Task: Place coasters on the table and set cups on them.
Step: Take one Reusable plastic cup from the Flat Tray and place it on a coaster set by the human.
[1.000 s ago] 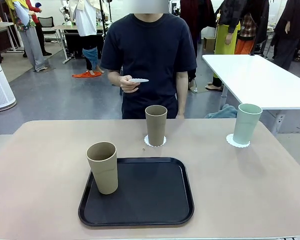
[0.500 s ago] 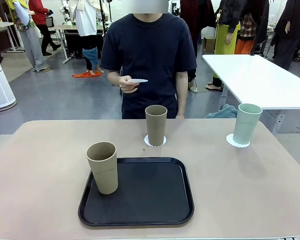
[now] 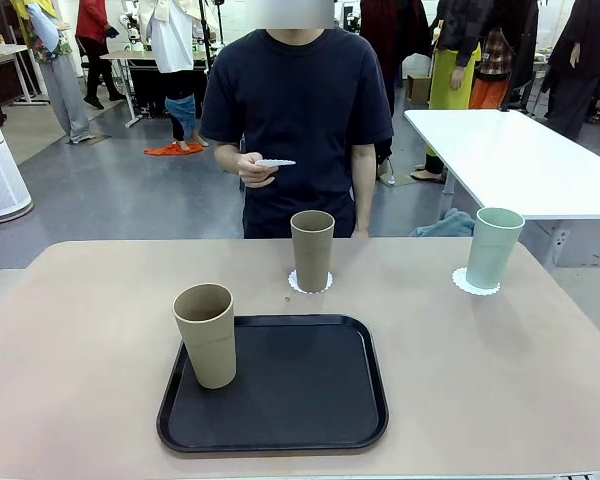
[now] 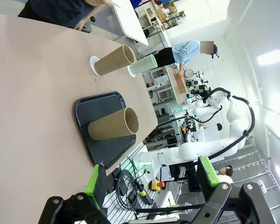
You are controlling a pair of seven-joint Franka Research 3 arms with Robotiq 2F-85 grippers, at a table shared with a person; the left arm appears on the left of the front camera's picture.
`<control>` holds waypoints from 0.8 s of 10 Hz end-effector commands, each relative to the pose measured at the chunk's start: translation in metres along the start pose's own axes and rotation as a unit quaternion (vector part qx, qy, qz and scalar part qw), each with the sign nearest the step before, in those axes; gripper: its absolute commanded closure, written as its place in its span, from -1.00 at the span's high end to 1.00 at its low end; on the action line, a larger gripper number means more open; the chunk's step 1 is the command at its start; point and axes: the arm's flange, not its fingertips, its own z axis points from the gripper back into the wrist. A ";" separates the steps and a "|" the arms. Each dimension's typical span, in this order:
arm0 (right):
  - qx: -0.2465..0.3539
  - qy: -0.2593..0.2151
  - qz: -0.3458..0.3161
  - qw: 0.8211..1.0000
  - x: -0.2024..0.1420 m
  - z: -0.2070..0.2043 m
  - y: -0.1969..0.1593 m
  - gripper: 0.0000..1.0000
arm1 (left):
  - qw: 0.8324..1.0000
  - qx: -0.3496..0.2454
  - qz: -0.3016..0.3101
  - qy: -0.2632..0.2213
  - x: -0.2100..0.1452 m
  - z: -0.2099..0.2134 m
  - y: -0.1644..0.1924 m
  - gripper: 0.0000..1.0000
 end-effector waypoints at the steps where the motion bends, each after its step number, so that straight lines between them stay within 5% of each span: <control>1: 0.009 -0.003 -0.009 1.000 -0.001 -0.003 0.001 1.00 | 1.000 -0.007 -0.003 -0.004 0.000 0.001 -0.002 1.00; 8: 0.009 -0.003 -0.009 1.000 -0.001 -0.003 0.001 1.00 | 1.000 -0.007 -0.003 -0.004 0.000 0.001 -0.002 1.00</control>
